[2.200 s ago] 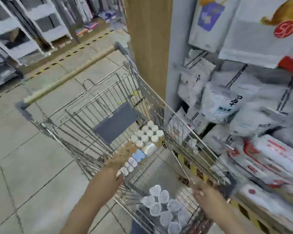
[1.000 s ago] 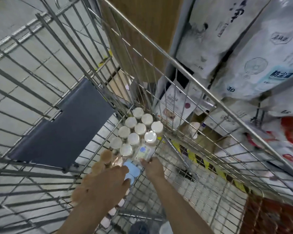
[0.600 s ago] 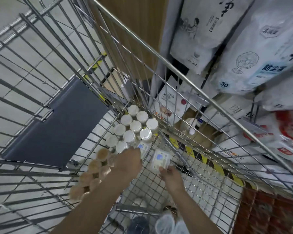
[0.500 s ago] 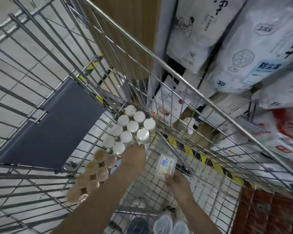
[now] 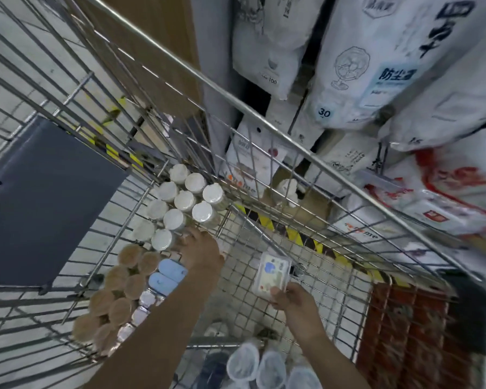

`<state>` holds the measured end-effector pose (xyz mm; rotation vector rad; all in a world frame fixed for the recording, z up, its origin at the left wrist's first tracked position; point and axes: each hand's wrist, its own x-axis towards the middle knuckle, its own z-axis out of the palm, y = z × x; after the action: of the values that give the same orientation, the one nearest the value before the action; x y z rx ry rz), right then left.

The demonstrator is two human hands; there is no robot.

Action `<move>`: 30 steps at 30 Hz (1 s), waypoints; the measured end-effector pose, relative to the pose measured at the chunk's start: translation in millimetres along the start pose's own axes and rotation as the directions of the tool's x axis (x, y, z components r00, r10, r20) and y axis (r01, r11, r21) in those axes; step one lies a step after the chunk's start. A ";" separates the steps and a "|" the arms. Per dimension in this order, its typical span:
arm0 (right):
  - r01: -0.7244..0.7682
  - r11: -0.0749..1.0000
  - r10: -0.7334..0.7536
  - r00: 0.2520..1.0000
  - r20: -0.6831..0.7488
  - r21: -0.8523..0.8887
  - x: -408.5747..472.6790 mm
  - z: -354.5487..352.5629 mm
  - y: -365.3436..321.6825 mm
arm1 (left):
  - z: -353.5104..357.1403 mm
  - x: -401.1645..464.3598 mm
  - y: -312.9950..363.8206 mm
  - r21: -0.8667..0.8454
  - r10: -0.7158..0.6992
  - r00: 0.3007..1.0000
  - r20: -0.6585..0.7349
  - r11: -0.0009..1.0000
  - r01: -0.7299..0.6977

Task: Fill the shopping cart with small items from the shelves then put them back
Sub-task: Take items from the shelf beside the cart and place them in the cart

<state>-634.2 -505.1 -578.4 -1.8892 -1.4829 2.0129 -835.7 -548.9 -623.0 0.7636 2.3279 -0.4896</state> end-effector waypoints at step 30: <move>0.364 0.664 -0.186 0.926 -0.328 0.653 -307.5 -173.8 -106.2 | -211.3 -386.1 27.7 -0.845 0.538 0.762 -0.360 0.157 -0.511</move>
<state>-475.0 -518.7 -246.0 -1.3931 -0.6995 1.7569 -669.6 -572.1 -215.2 0.8536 1.6397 1.1010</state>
